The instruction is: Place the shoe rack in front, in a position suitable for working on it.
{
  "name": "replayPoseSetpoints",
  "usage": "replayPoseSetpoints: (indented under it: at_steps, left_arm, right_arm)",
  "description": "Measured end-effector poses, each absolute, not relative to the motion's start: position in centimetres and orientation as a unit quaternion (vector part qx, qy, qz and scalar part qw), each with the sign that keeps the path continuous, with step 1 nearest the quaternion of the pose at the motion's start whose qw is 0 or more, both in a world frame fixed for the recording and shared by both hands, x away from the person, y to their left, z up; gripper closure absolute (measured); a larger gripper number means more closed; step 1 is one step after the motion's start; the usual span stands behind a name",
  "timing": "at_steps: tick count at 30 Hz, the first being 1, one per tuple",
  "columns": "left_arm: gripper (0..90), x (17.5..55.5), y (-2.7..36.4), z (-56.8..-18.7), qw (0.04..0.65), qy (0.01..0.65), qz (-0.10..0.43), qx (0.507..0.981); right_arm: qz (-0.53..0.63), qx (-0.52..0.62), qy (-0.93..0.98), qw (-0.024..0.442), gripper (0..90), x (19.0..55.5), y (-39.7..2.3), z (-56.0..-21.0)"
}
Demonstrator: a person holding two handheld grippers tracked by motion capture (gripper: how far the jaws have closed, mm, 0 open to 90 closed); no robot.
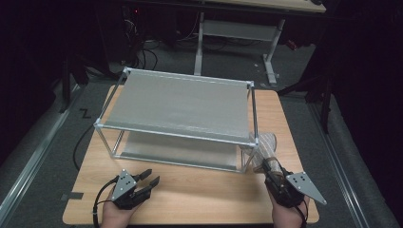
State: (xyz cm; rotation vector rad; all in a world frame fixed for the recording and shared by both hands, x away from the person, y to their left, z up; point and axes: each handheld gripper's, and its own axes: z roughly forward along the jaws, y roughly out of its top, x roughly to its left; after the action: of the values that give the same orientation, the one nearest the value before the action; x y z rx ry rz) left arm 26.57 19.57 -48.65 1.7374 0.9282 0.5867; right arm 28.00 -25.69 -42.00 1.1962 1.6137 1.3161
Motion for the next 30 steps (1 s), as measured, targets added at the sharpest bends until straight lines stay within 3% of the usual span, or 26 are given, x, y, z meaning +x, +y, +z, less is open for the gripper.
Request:
replayPoseSetpoints:
  at_steps: [18, 30]
  left_arm:
    - [57.1, 26.9, 18.8, -48.0, 0.531, 0.372, 0.251, 0.719]
    - [56.1, 26.1, 18.0, -42.5, 0.562, 0.341, 0.316, 0.684]
  right_arm:
    - [0.445, 0.482, 0.688, 0.31, 65.3, 28.8, -25.4, -46.3]
    - [0.435, 0.473, 0.703, 0.304, 65.2, 27.7, -24.6, -46.7]
